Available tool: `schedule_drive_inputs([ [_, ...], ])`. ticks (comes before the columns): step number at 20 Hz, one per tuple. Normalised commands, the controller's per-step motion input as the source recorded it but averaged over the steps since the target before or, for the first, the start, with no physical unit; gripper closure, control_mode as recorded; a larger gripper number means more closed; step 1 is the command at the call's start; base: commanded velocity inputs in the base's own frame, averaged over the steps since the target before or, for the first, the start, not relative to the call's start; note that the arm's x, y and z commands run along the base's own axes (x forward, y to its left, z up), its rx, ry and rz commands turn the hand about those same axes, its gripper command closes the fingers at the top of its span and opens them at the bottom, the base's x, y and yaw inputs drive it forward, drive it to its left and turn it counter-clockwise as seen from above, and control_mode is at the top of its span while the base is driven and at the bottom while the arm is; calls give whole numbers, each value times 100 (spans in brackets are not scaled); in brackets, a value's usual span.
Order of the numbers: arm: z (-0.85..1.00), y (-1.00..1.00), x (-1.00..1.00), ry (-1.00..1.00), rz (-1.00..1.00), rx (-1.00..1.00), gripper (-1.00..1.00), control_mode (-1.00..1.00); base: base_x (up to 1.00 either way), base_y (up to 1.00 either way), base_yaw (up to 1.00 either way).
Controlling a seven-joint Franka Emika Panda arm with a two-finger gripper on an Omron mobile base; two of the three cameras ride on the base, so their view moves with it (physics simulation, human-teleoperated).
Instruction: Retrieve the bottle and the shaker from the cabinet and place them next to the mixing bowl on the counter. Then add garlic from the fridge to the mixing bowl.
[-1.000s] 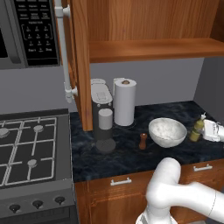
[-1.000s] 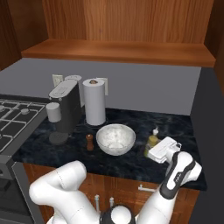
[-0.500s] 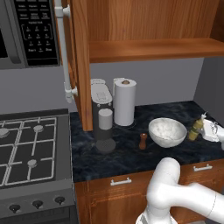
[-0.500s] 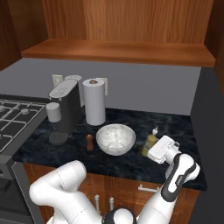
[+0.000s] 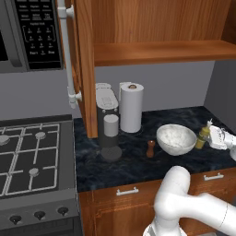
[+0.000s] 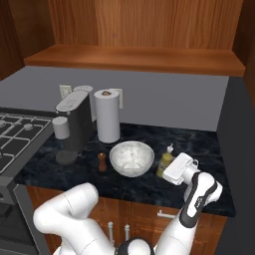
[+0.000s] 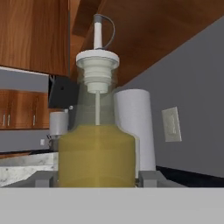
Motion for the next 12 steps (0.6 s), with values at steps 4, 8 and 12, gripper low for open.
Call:
schedule_drive_inputs([
  [4, -9, 0, 0, 0, 0, 0, 100, -100, 0, 0, 0],
  [8, -29, 0, 0, 0, 0, -11, 100, -100, 0, 0, 0],
  [12, -22, 0, 0, 0, 0, -12, 100, -100, 0, 0, 0],
])
